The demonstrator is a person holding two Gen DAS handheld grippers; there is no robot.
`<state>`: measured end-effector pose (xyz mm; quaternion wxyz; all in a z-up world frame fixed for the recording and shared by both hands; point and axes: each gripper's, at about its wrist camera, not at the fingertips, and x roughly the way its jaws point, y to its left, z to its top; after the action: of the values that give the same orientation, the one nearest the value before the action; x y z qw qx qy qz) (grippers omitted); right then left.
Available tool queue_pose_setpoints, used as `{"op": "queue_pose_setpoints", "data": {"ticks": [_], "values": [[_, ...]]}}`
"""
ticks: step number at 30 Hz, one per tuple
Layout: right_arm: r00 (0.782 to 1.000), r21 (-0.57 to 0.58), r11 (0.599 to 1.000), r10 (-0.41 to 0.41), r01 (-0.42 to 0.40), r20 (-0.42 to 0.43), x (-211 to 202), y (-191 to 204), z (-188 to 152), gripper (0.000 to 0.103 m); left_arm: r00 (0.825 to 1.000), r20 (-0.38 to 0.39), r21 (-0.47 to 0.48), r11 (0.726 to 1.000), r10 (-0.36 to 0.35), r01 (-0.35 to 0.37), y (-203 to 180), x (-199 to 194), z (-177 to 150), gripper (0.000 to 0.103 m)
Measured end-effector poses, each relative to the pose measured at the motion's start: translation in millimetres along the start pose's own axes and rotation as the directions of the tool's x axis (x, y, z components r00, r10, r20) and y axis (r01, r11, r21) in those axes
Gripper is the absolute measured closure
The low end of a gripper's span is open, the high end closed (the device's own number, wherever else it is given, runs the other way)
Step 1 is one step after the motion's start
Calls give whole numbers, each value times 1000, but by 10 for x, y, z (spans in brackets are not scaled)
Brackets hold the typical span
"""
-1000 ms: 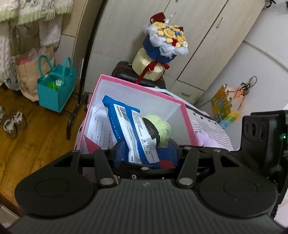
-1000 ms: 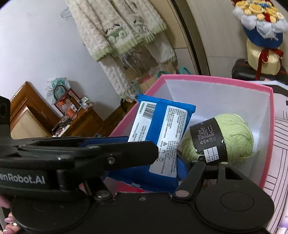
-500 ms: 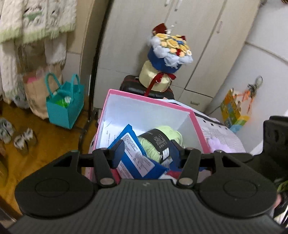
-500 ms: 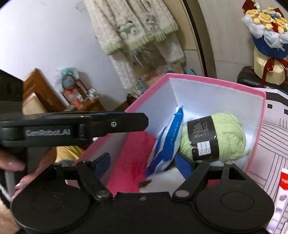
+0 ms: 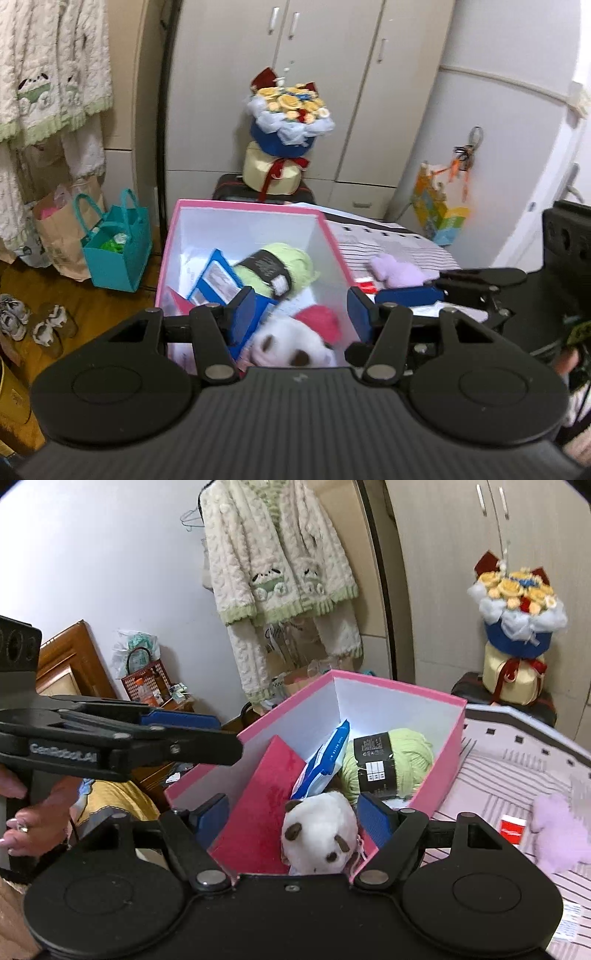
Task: Organize soft objects
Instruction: 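Move both grippers back toward the toothpaste tube and white tissue packet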
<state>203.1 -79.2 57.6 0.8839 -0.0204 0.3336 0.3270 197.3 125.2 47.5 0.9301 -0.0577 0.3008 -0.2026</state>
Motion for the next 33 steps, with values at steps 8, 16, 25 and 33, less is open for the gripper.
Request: {"op": "queue_pose_setpoints", "data": {"ticks": [8, 16, 25, 33], "values": [[997, -61, 995, -74, 76, 36, -471, 198, -117, 22, 999, 8, 74, 997, -35, 34, -329, -390, -91, 49], [987, -74, 987, -139, 145, 86, -943, 276, -305, 22, 997, 1, 162, 984, -77, 76, -737, -589, -222, 48], [969, -82, 968, -228, 235, 93, -1415, 152, -508, 22, 989, 13, 201, 969, -147, 141, -1144, -604, -510, 47], [949, -4, 965, -259, 264, 181, -1684, -258, -949, 19, 979, -1, 237, 951, -203, 197, -1439, -279, -589, 47]]}}
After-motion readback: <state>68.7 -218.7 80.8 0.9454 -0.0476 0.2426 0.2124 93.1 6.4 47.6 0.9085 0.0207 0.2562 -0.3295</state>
